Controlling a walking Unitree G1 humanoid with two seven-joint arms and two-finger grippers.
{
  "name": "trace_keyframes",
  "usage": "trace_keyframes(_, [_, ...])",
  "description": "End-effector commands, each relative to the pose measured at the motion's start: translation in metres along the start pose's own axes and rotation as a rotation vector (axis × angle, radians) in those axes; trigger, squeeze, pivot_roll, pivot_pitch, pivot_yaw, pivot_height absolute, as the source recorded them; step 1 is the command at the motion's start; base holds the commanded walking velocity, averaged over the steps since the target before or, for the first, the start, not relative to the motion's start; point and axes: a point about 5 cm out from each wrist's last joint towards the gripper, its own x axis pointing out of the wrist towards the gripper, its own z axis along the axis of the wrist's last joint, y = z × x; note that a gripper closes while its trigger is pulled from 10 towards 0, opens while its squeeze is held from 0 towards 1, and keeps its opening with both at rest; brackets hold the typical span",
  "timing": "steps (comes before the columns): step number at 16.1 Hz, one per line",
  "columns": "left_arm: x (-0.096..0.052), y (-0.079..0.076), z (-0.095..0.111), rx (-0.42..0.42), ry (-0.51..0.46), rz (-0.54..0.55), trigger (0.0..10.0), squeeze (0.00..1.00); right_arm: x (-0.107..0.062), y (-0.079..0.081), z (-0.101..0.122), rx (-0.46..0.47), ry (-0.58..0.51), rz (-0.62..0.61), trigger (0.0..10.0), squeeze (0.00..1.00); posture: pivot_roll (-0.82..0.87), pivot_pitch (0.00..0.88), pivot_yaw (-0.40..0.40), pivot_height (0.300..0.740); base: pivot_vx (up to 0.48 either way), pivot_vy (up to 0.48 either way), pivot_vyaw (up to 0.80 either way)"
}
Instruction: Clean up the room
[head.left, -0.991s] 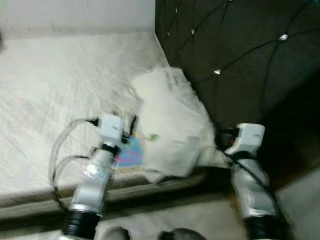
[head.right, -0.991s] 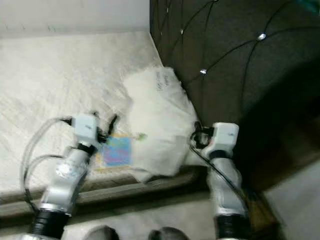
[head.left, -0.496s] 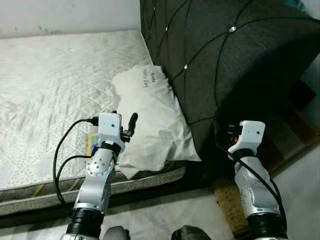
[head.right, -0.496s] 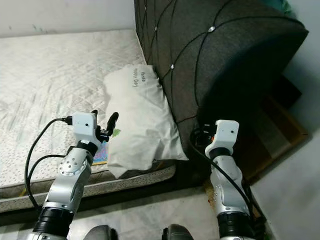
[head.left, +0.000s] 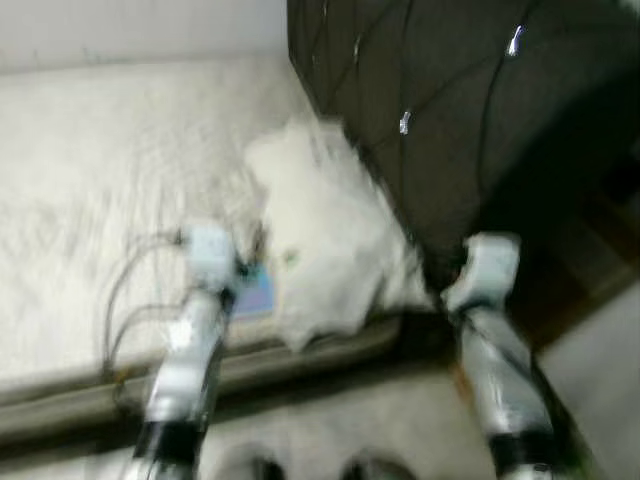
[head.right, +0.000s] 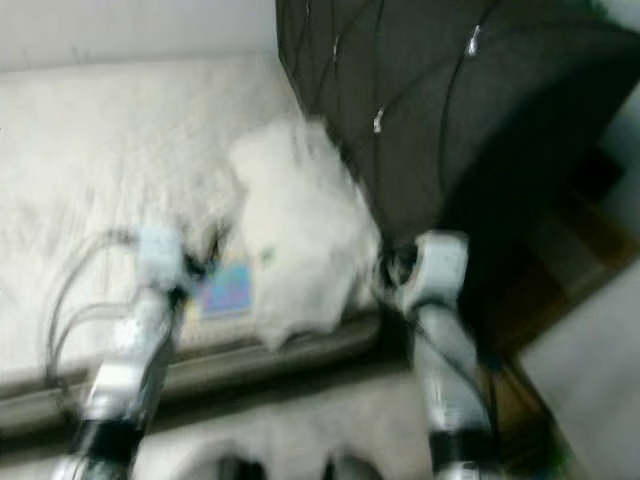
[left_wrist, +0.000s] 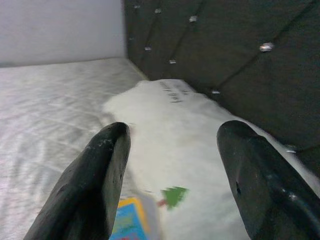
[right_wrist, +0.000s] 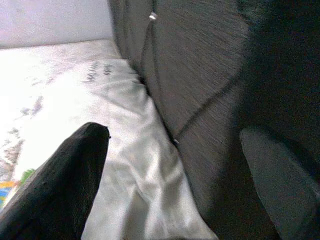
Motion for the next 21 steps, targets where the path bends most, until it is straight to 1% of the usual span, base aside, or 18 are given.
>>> trace_keyframes(1, [-0.0003,0.0075,0.0003,0.016,0.006,0.02,10.0,0.0,0.0024,0.0045,0.0045,0.002,-0.014,0.014,10.0,0.0,-0.05,0.046,-0.026,0.74,0.0,0.48,0.0])
trace_keyframes(4, [-0.0008,0.0077,0.0037,0.012,-0.03,0.026,10.0,0.0,0.0029,0.0049,0.0045,-0.004,-0.015,0.019,10.0,0.0,-0.05,0.046,-0.027,0.74,0.0,0.48,0.0])
trace_keyframes(8, [-0.0009,0.006,0.0057,0.021,-0.041,0.002,10.0,0.0,0.0028,0.0073,0.0046,-0.012,-0.018,0.028,10.0,0.0,-0.05,0.046,-0.027,0.74,0.0,0.0,0.0])
trace_keyframes(9, [-0.0016,0.0054,0.0061,0.014,-0.044,-0.011,10.0,0.0,0.0028,0.0073,0.0045,-0.013,-0.018,0.03,10.0,0.0,-0.05,0.046,-0.027,0.74,0.255,0.0,0.0])
trace_keyframes(19, [-0.0025,0.0069,0.0049,0.022,-0.042,-0.004,10.0,0.0,0.0035,0.008,0.0048,-0.018,-0.02,0.035,10.0,0.0,-0.04,0.046,-0.028,0.74,0.314,0.0,0.0])
trace_keyframes(21, [-0.0022,0.0072,0.0037,0.024,-0.033,0.009,10.0,0.0,0.0041,0.0078,0.0048,-0.02,-0.02,0.037,10.0,0.0,-0.04,0.042,-0.03,0.74,0.137,0.0,0.0])
